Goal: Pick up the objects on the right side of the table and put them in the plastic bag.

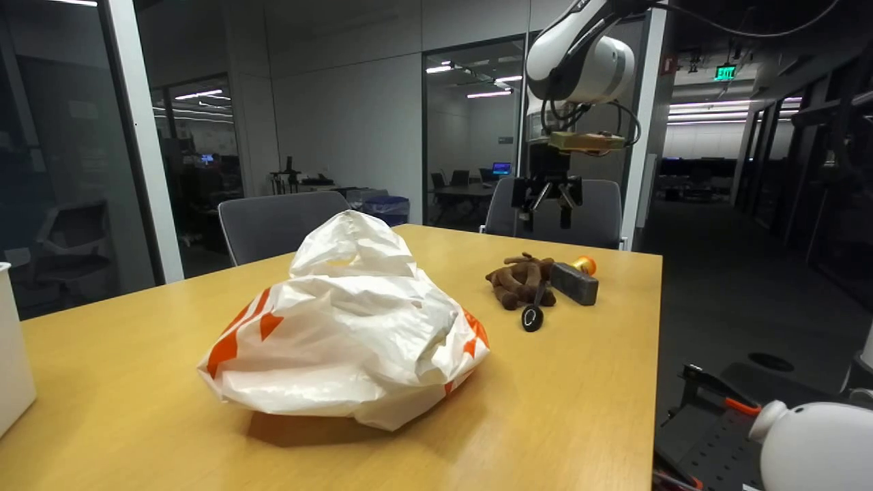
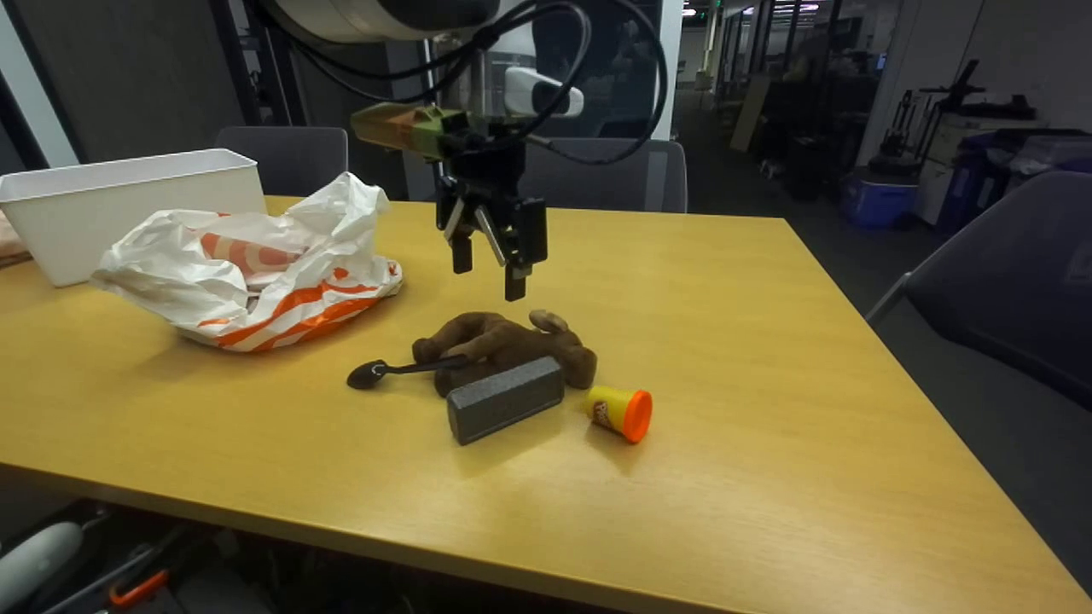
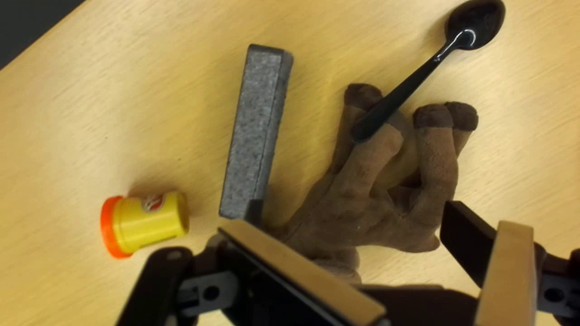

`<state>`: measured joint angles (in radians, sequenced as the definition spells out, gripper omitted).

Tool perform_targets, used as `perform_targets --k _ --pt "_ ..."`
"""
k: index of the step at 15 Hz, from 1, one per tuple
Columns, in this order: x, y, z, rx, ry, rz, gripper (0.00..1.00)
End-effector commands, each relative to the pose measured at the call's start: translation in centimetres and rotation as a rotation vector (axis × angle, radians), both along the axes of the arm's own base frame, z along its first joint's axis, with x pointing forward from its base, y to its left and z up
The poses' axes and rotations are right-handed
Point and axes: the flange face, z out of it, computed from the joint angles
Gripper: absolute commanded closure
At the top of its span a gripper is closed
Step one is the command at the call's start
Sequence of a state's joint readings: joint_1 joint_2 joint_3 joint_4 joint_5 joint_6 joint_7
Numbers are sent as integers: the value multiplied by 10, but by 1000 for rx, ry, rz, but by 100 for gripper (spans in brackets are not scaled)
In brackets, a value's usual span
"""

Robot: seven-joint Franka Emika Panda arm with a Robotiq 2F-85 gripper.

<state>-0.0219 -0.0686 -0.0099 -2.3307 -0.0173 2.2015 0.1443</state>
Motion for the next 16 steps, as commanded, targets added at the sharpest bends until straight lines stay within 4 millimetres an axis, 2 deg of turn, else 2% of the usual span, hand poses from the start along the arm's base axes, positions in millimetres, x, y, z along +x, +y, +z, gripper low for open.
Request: perform_targets --k 1,3,5,8,11,16 --pt "0 9 -6 -5 17 2 0" --pt "0 20 -13 -14 34 7 0" --pt "1 20 -12 -16 37 6 0" --pt "-7 21 -25 54 -9 -88 0" --pt "-16 24 -45 128 -50 -197 0" --pt "-35 24 -86 92 -87 -328 0"
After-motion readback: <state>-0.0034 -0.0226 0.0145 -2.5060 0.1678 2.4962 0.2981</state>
